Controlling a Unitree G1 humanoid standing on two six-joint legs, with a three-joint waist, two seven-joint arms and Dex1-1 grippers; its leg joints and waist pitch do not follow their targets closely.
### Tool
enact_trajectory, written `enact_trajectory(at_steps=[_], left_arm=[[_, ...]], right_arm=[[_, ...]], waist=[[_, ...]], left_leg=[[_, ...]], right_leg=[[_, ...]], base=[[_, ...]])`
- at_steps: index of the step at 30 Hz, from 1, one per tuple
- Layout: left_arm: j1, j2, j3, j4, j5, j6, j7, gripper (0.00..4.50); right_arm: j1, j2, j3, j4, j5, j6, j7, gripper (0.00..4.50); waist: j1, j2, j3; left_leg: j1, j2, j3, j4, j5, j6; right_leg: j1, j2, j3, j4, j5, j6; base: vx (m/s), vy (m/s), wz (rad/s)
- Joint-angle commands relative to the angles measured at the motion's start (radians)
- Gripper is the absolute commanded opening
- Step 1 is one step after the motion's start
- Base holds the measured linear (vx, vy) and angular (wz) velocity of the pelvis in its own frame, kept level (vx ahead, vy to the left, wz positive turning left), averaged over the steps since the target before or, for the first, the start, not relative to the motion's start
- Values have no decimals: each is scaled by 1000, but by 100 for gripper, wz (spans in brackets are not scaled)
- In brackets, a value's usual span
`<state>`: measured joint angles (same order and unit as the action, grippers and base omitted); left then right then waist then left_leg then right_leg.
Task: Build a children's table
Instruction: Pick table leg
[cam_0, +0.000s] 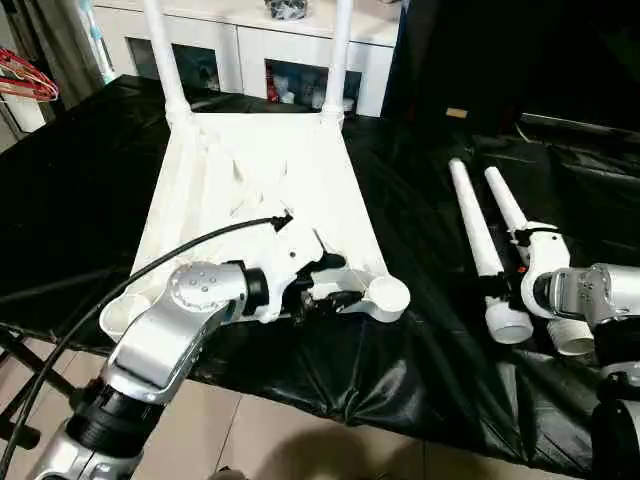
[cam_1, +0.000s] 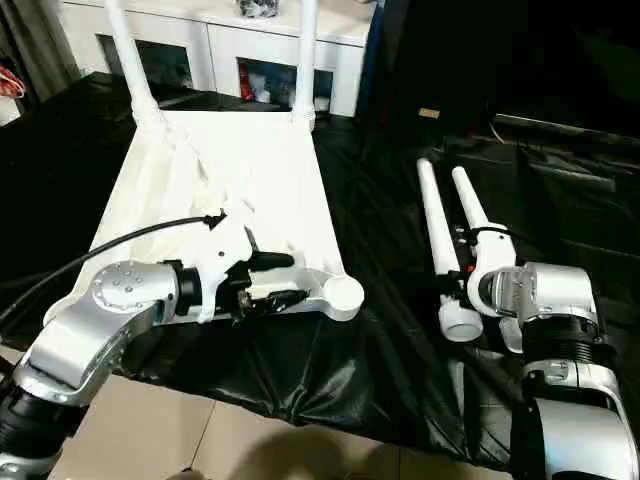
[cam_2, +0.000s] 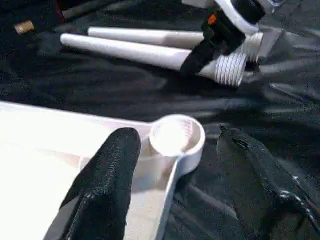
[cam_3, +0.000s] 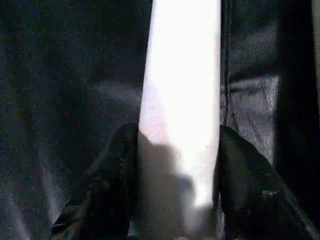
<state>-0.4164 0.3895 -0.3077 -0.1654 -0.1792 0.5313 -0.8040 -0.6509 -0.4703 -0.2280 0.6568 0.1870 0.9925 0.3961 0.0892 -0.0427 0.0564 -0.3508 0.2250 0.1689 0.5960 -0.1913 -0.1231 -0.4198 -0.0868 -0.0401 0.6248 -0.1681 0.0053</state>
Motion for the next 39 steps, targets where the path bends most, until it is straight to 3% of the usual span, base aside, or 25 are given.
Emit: enact_trajectory(at_steps=[1, 4, 6, 7, 8, 9, 13, 15, 20, 24, 28, 33, 34, 39], left_arm=[[-40, -30, 26, 31, 12, -25, 43, 290], [-61, -63, 50, 67, 19, -52, 87, 290], [-85, -112, 85, 120, 26, -78, 164, 290], [-85, -112, 85, 120, 26, -78, 164, 290], [-93, -125, 92, 136, 30, -86, 187, 290], [-104, -143, 104, 153, 25, -88, 207, 290], [-153, -213, 125, 212, 0, -80, 244, 290], [-189, -267, 154, 263, -21, -69, 290, 290], [-238, -323, 190, 338, -44, -76, 333, 290], [-284, -363, 220, 379, -73, -39, 345, 290], [-332, -404, 278, 412, -150, 15, 343, 290], [-388, -457, 404, 413, -340, 133, 332, 290], [-396, -463, 419, 417, -362, 155, 333, 290], [-405, -473, 435, 441, -384, 210, 342, 290]], right_arm=[[-2, 10, -46, -26, 30, -41, -5, 191], [9, 34, -78, -71, 56, -83, -10, 189], [25, 70, -117, -129, 88, -107, -29, 189], [25, 70, -117, -129, 88, -107, -29, 189], [32, 82, -130, -148, 101, -119, -35, 189], [39, 96, -141, -167, 114, -131, -37, 189], [90, 159, -167, -270, 172, -235, 4, 189], [129, 193, -157, -345, 202, -297, 54, 189], [176, 237, -143, -461, 265, -297, 126, 188], [231, 265, -93, -568, 316, -284, 187, 188], [273, 282, -59, -651, 379, -264, 252, 188], [304, 281, -27, -715, 426, -243, 300, 188], [307, 281, -23, -720, 432, -241, 306, 188], [309, 277, -1, -745, 468, -225, 330, 188]], waist=[[2, -13, -72], [1, -12, -73], [1, 5, -75], [1, 5, -75], [-2, -3, -76], [1, 9, -77], [2, 10, -78], [2, 11, -79], [5, 10, -77], [4, 12, -75], [7, 12, -72], [11, 9, -73], [11, 4, -73], [12, 3, -72]], left_leg=[[-7, -19, 23, -59, -124, -2], [-12, -20, 22, -59, -112, 2], [-10, -21, 20, -58, -105, 0], [-10, -21, 20, -58, -105, 0], [-10, -21, 21, -57, -104, 3], [-7, -20, 18, -58, -107, 3], [-6, -19, 21, -58, -116, 8], [-9, -18, 17, -60, -117, 20], [-9, -18, 16, -60, -118, 39], [-9, -19, 16, -62, -133, 36], [-9, -18, 14, -65, -163, 33], [-13, -18, 13, -63, -133, 36], [-13, -19, 15, -62, -132, 36], [-14, -18, 14, -63, -108, 49]], right_leg=[[58, -19, 19, -71, -242, -159], [61, -20, 19, -72, -224, -156], [62, -18, 20, -67, -192, -164], [62, -18, 20, -67, -192, -164], [62, -17, 19, -68, -179, -165], [62, -18, 19, -66, -176, -169], [61, -18, 20, -71, -154, -179], [67, -18, 18, -66, -128, -196], [69, -19, 18, -71, -135, -194], [68, -20, 18, -77, -170, -185], [65, -22, 17, -85, -229, -176], [66, -23, 16, -79, -189, -193], [66, -23, 16, -79, -189, -194], [67, -23, 16, -81, -185, -182]], base=[[0, 0, 0], [0, 0, 0], [0, 0, 0], [0, 0, 0], [0, 0, 0], [0, 0, 0], [0, 0, 0], [0, 0, 0], [0, 0, 0], [0, 0, 0], [0, 0, 0], [0, 0, 0], [0, 0, 0], [0, 0, 0]])
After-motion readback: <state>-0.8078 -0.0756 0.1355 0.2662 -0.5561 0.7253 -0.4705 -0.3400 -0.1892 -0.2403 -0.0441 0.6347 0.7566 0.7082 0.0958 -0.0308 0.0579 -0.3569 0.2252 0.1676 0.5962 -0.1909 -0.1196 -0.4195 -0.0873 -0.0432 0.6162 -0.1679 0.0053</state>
